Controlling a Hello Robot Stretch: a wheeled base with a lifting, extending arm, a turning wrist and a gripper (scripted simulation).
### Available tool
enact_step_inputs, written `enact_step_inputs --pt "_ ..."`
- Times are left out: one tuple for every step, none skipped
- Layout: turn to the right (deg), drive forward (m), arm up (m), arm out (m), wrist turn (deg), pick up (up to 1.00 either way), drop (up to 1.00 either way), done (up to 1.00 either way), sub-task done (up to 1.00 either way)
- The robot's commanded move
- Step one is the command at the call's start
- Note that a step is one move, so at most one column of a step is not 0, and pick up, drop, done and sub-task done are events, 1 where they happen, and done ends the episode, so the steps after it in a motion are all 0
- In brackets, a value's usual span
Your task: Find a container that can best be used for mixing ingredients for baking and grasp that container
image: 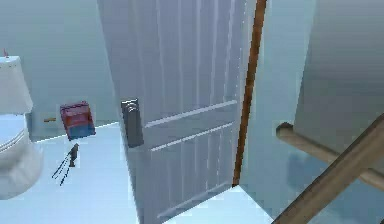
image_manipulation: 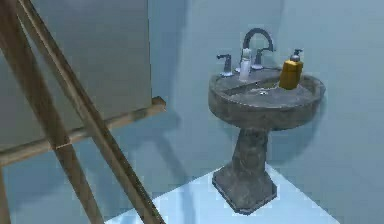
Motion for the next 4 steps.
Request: enact_step_inputs --pt "-30.0 0.00 0.00 0.00 0.0 0.00 0.00 0.00 0.00" --pt "0.0 0.30 0.00 0.00 0.0 0.00 0.00 0.00 0.00" --pt "0.0 0.45 0.00 0.00 0.0 0.00 0.00 0.00 0.00" --pt "-24.0 0.00 0.00 0.00 0.0 0.00 0.00 0.00 0.00"
